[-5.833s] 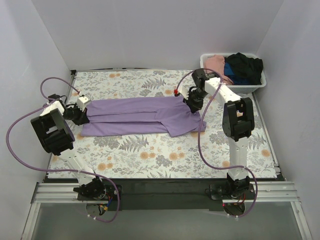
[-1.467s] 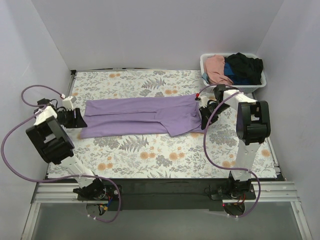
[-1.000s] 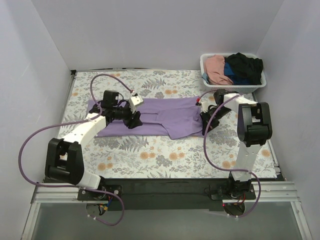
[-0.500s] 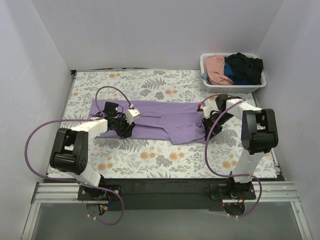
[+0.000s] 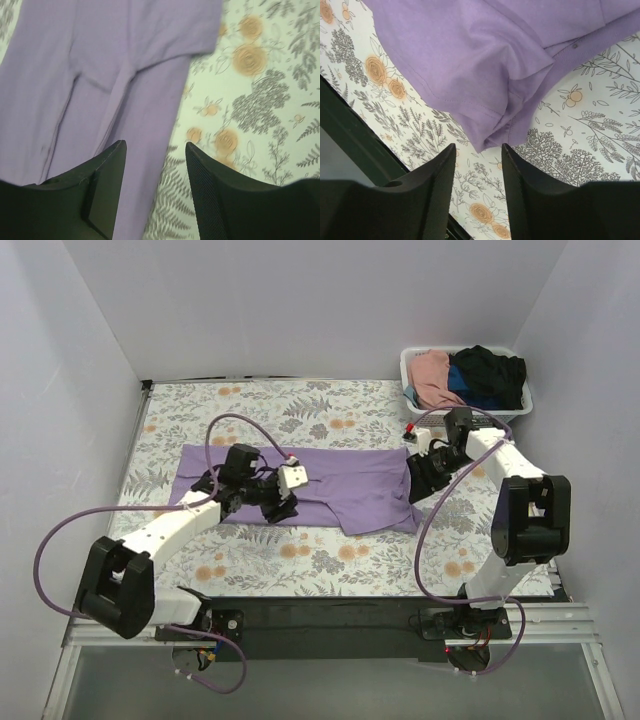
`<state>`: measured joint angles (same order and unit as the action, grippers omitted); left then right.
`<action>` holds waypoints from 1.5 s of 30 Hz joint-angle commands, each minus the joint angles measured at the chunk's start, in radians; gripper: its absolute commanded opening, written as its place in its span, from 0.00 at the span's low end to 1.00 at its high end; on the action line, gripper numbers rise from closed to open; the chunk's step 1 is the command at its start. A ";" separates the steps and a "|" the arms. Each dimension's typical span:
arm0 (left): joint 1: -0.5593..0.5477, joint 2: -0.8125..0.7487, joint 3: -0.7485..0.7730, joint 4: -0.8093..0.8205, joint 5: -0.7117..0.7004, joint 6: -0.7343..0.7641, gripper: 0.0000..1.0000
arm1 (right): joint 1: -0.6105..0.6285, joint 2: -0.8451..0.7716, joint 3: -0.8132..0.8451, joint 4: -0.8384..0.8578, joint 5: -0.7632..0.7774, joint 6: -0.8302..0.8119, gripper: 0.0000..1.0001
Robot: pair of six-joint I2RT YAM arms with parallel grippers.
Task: Fold and stack the t-shirts
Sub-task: Fold the tshirt
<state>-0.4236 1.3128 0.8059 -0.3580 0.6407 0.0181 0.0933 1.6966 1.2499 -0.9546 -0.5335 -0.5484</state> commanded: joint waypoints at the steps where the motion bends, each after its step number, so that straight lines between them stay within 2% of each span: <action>1: -0.134 0.023 -0.019 0.125 -0.032 0.012 0.50 | -0.003 0.034 0.023 -0.038 -0.049 0.059 0.46; 6: -0.263 0.120 0.003 0.201 -0.073 0.011 0.49 | -0.003 0.090 0.022 -0.036 -0.060 0.080 0.34; 15: -0.423 0.244 -0.025 0.416 -0.164 0.060 0.49 | -0.003 0.132 -0.021 -0.033 -0.063 0.074 0.34; 23: -0.484 0.359 -0.004 0.527 -0.205 0.141 0.45 | -0.004 0.092 -0.009 -0.039 -0.059 0.065 0.35; 29: -0.521 0.448 0.007 0.613 -0.299 0.174 0.45 | -0.007 0.063 -0.023 -0.044 -0.043 0.054 0.34; 33: -0.527 0.470 0.006 0.630 -0.320 0.174 0.36 | -0.010 0.049 -0.032 -0.047 -0.031 0.045 0.34; 34: -0.527 0.465 0.006 0.630 -0.319 0.171 0.27 | -0.013 0.049 -0.033 -0.049 -0.029 0.044 0.34; 37: -0.527 0.445 0.012 0.625 -0.312 0.158 0.15 | -0.017 0.051 -0.038 -0.050 -0.029 0.036 0.34; 39: -0.527 0.425 0.024 0.613 -0.305 0.154 0.11 | -0.017 0.051 -0.035 -0.053 -0.031 0.033 0.35; 40: -0.527 0.419 0.029 0.597 -0.302 0.152 0.05 | -0.017 0.051 -0.030 -0.055 -0.034 0.031 0.35; 45: -0.523 0.388 0.059 0.585 -0.305 0.144 0.00 | -0.017 0.044 -0.007 -0.058 -0.045 0.027 0.43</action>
<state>-0.9485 1.7729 0.8227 0.2367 0.3401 0.1680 0.0795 1.7771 1.2266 -0.9867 -0.5571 -0.5041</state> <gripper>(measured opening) 0.012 0.421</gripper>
